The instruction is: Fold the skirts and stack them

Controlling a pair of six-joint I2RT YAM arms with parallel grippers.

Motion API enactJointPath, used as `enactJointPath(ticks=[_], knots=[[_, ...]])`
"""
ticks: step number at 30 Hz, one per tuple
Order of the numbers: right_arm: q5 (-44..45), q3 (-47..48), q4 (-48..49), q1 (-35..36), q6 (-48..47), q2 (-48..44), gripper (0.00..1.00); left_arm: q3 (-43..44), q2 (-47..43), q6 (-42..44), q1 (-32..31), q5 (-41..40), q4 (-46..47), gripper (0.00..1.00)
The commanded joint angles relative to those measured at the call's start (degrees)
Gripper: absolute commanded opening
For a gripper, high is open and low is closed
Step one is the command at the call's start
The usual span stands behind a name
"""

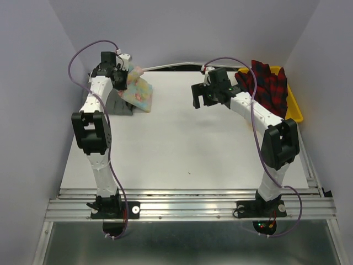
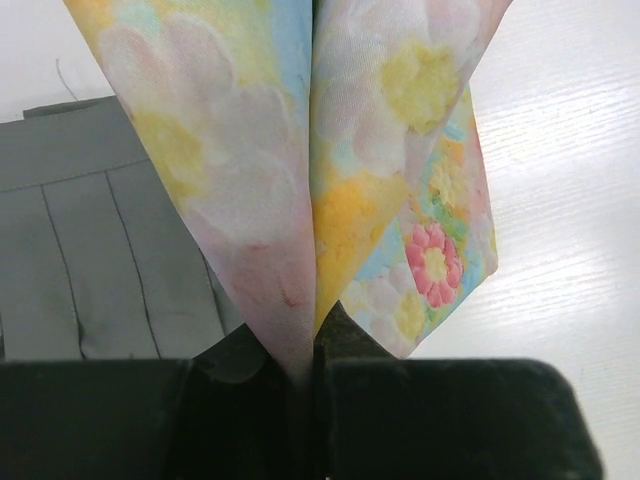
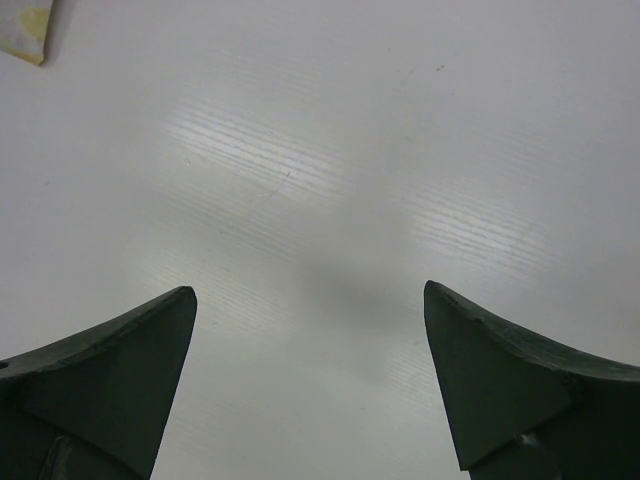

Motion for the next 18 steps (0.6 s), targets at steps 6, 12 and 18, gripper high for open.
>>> enactJointPath(ticks=[6, 12, 18], knots=[[0.84, -0.86, 2.04, 0.12, -0.75, -2.28, 1.00, 4.98, -5.40, 0.06, 5.15, 4.93, 0.92, 0.00], [0.84, -1.21, 2.04, 0.12, -0.93, -1.58, 1.00, 4.01, -3.03, -0.65, 9.54, 10.46, 2.85, 0.00], [0.75, -1.30, 1.34, 0.12, -1.19, -0.70, 1.00, 6.38, 3.38, 0.23, 14.29, 14.68, 2.42, 0.00]])
